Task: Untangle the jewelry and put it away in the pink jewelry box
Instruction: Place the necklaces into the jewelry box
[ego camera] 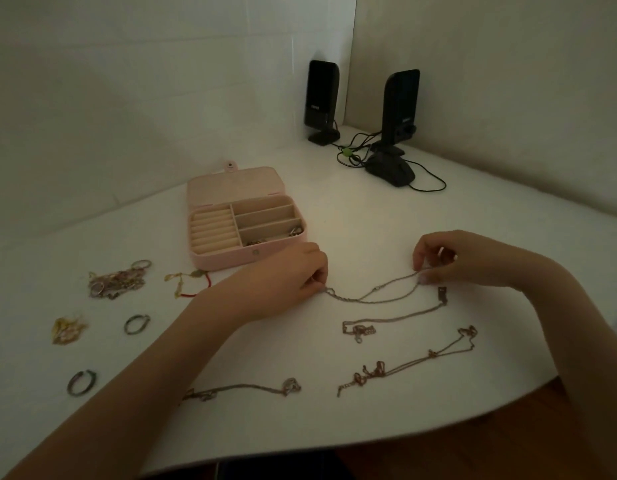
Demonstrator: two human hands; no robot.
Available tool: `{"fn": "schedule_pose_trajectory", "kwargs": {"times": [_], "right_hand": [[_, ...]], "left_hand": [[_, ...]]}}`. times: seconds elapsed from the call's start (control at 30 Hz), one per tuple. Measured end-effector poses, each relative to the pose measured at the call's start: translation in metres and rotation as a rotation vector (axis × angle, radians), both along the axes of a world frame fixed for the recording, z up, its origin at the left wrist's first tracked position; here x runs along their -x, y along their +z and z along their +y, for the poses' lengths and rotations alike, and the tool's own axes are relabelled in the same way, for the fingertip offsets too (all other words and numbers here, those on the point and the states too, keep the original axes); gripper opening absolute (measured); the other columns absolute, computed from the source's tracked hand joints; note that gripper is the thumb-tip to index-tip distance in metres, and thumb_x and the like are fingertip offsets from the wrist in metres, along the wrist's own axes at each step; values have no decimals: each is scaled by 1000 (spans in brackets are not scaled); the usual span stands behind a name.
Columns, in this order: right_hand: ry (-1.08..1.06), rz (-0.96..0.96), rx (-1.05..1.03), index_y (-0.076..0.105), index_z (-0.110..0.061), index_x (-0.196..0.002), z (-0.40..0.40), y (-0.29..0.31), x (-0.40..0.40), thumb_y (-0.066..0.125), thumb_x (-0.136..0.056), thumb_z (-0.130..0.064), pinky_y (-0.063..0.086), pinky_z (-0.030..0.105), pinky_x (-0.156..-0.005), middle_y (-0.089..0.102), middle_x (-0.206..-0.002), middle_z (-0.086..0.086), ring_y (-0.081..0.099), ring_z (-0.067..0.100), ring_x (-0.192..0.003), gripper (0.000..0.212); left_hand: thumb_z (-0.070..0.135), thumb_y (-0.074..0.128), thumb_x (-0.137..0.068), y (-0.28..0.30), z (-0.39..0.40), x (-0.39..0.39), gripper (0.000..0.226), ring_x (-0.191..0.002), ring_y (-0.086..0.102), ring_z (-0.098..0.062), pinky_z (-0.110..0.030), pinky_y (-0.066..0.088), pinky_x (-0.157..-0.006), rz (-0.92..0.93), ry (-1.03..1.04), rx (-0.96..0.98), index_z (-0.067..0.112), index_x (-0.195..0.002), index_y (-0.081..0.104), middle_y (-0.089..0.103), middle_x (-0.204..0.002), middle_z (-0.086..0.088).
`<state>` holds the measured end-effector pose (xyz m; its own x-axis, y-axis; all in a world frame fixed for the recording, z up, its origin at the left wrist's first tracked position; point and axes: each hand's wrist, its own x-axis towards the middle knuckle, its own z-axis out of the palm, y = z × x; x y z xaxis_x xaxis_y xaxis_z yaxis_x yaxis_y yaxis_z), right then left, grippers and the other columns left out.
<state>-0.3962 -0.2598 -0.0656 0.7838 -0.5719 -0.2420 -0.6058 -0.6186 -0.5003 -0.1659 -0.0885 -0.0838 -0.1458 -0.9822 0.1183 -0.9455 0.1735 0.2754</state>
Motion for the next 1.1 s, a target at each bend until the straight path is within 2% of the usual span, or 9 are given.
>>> {"fn": "schedule_pose_trajectory", "kwargs": {"times": [0.13,0.3,0.47,0.53,0.63,0.77,0.9,1.0,1.1], "right_hand": [[14,-25,61,64,-25,-80,3,-4,-3,70,-81,-27,45,33,-76,62,-89,8,52,17,-77,7],[41,-87,135,58,-27,-81,7,-9,-9,65,-86,-25,40,18,-71,55,-90,-7,50,10,-82,9],[45,-148,49,60,-32,-91,12,-6,-19,71,-81,-28,38,15,-70,54,-95,-14,52,6,-87,15],[103,-79,5,61,-33,-97,13,-6,-19,74,-77,-32,35,13,-71,50,-98,-15,48,1,-86,24],[151,-81,43,62,-34,-85,15,-11,-21,72,-79,-31,37,16,-73,51,-97,-8,47,7,-83,11],[195,-150,158,57,-32,-78,21,-18,-31,67,-84,-25,36,9,-72,50,-92,-10,45,4,-81,13],[227,-147,247,53,-23,-84,27,-21,-39,60,-90,-20,33,5,-73,44,-89,-15,41,-1,-83,9],[177,-173,188,50,-27,-84,28,-21,-39,54,-93,-21,36,8,-72,49,-90,-12,44,1,-83,12],[124,-239,66,51,-27,-86,31,-18,-40,50,-95,-21,43,14,-77,61,-93,-11,56,3,-87,11]], "left_hand": [[21,47,-95,-4,2,-2,11,-81,36,-9,-16,23,-71,-30,11,-17,14,-87,50,42,-89,6],[21,50,-94,-9,0,-1,9,-75,39,0,-5,30,-72,124,76,14,13,-95,54,41,-83,14],[31,60,-89,-12,-2,8,28,-86,40,7,1,32,-75,254,59,-6,20,-113,54,45,-101,13],[34,63,-85,-14,-3,9,29,-90,41,5,-3,34,-80,261,32,-13,23,-112,56,47,-103,13],[38,64,-84,-17,-4,8,23,-92,43,1,-11,37,-82,260,30,-19,27,-103,58,48,-102,13],[29,64,-85,-15,-6,9,10,-85,45,-2,-14,39,-78,244,21,19,24,-85,56,49,-95,8],[24,60,-89,-15,-6,7,10,-82,44,-7,-10,35,-74,175,-8,23,21,-83,52,46,-92,7],[24,54,-92,-16,-4,3,9,-80,39,-6,-10,31,-70,159,42,25,20,-86,48,45,-88,9],[21,52,-93,-12,-4,-3,10,-73,43,-8,-19,31,-63,148,134,63,16,-85,48,53,-83,5]]}}
